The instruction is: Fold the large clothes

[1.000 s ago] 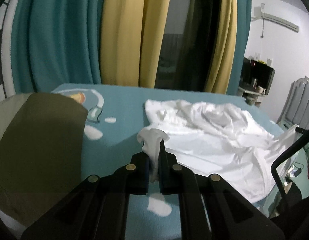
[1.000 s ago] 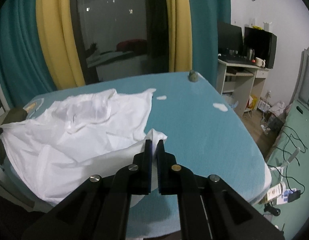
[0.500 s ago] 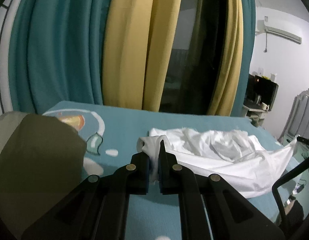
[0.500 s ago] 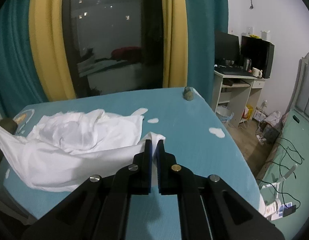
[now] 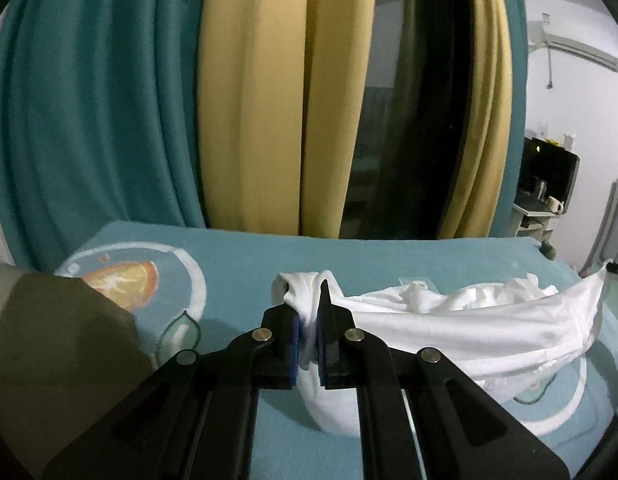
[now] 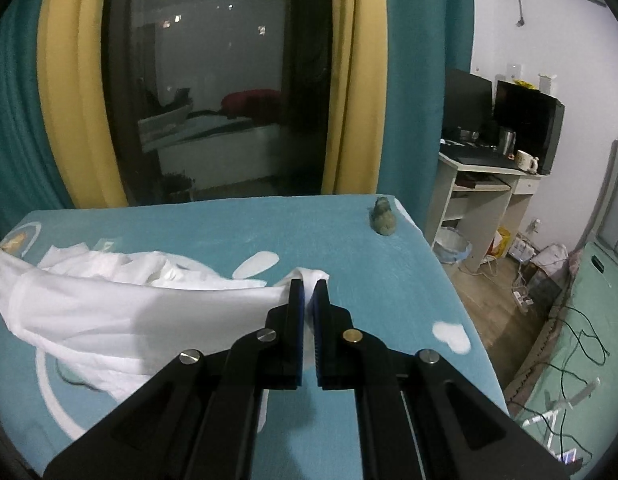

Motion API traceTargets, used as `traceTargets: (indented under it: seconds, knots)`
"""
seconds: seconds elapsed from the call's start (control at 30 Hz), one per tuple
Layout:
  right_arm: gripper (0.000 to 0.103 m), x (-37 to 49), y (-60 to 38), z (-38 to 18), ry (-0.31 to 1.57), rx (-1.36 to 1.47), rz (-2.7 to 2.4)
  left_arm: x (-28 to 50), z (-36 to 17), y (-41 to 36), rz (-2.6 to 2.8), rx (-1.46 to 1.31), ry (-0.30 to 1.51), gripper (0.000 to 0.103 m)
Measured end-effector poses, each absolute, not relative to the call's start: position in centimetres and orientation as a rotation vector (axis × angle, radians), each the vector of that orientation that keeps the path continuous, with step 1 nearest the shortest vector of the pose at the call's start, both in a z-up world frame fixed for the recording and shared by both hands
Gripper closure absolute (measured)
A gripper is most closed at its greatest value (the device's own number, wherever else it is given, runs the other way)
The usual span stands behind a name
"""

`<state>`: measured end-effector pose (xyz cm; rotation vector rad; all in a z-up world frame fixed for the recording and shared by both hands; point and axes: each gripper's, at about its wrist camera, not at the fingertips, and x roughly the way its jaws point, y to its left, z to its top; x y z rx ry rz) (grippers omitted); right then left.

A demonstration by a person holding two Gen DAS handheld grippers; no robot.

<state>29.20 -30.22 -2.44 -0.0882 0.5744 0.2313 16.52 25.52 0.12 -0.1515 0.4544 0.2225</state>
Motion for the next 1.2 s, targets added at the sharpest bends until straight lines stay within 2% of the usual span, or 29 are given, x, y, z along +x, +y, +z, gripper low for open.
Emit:
traceTargets:
  seconds: [0.33,0.6,0.67,0.7,0.73,0.77,0.8,0.83,1.07,1.2]
  knots:
    - [0.099,36.9,-29.8,-6.9,0.716,-0.014,0.270,23.9,-3.5,29.0,0.253,-0.267,0.586,0.096]
    - [0.098,39.9,-28.3,-10.9,0.832,-0.093,0.192,27.7,-7.9,30.4,0.266,-0.427,0.715,0.095]
    - [0.091,40.2,-28.4,-10.9,0.838,-0.100,0.168,28.3,-9.0,31.1,0.259,-0.484,0.744,0.089]
    - [0.081,40.2,-28.4,-10.7,0.833,-0.102,0.152,28.5,-9.3,31.3,0.261,-0.492,0.754,0.086]
    - [0.068,40.2,-28.5,-10.5,0.828,-0.106,0.129,28.6,-9.5,31.4,0.269,-0.492,0.762,0.075]
    - [0.062,40.2,-28.8,-10.3,0.821,-0.107,0.102,28.4,-9.4,31.5,0.276,-0.493,0.755,0.062]
    - [0.055,40.0,-29.2,-9.9,0.807,-0.101,0.076,28.1,-9.1,31.6,0.286,-0.492,0.744,0.057]
    - [0.055,39.8,-29.5,-9.5,0.795,-0.095,0.056,28.0,-8.8,31.7,0.296,-0.487,0.732,0.053]
    - [0.055,34.5,-27.3,-4.5,0.630,-0.137,0.101,24.6,-3.0,28.5,0.277,-0.299,0.570,0.046]
    - [0.054,31.1,-22.4,-4.3,0.607,-0.235,0.296,24.3,-2.6,22.7,0.058,-0.132,0.626,0.042]
